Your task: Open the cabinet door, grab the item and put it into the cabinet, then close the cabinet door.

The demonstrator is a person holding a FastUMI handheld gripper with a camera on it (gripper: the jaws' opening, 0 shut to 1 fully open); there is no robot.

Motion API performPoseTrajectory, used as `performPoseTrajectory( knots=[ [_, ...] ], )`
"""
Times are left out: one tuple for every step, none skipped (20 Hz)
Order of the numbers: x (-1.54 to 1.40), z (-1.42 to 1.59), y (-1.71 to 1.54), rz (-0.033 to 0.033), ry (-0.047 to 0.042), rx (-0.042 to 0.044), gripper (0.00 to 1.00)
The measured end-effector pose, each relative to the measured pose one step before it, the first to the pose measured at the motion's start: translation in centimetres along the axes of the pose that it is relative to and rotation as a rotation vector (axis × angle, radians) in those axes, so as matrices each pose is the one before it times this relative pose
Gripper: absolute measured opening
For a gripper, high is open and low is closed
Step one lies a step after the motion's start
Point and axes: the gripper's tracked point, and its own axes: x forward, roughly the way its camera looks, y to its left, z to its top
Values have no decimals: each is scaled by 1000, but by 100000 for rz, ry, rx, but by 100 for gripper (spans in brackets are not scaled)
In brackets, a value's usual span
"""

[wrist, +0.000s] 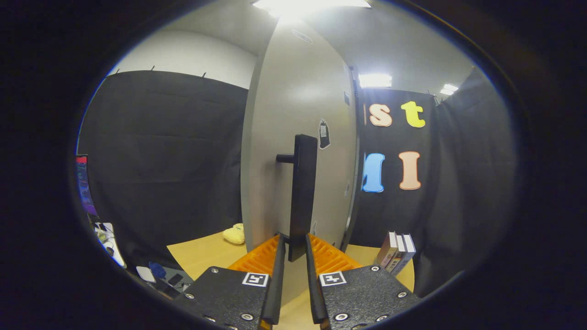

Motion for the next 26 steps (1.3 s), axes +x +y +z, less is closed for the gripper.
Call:
performPoseTrajectory(
  knots=[
    [191, -310, 21, -2162, 562, 2285, 32],
    [-324, -269, -1026, -4873, 1297, 439, 37],
    [-437, 362, -282, -2104, -1278, 1798, 47],
    [-148, -317, -407, -1761, 758, 1918, 50],
    [-140, -84, -474, -1940, -131, 1921, 54],
    [-242, -107, -578, -2418, -31, 1363, 56],
    [-224, -86, -641, -2505, -582, 1351, 62],
    [-151, 13, -455, -2327, -436, 965, 65],
    [-43, -54, -435, -3104, -894, 854, 68],
    [-352, 89, -366, -3582, -871, 574, 70],
    [-136, -83, -129, -3152, -741, 140, 73],
    [-206, 13, -242, -3456, -975, 376, 74],
    [-160, 30, -238, -3577, -1039, 249, 75],
    [-304, 108, -426, -3896, -1520, 143, 75],
    [-210, -5, -429, -4441, -1861, 99, 75],
    [-470, 198, -674, -4651, -2210, 72, 76],
    [-280, -47, -831, -4849, -2015, 531, 77],
    [-397, 8, -663, -3860, -2160, 1202, 78],
    [-295, -446, -166, -2585, -1248, 2196, 78],
    [-516, -594, 34, -1563, -626, 2531, 79],
    [-619, -799, 156, -1531, 143, 1845, 82],
    [-336, -1092, -39, -1756, 610, 443, 83],
    [-417, -1239, 160, -1281, 649, -690, 85],
    [-567, -1157, 275, -1094, -43, -1508, 85],
    [-660, -950, 511, -638, -1189, -2112, 86],
    [-825, -782, 678, -555, -2128, -2870, 86]
  ],
)
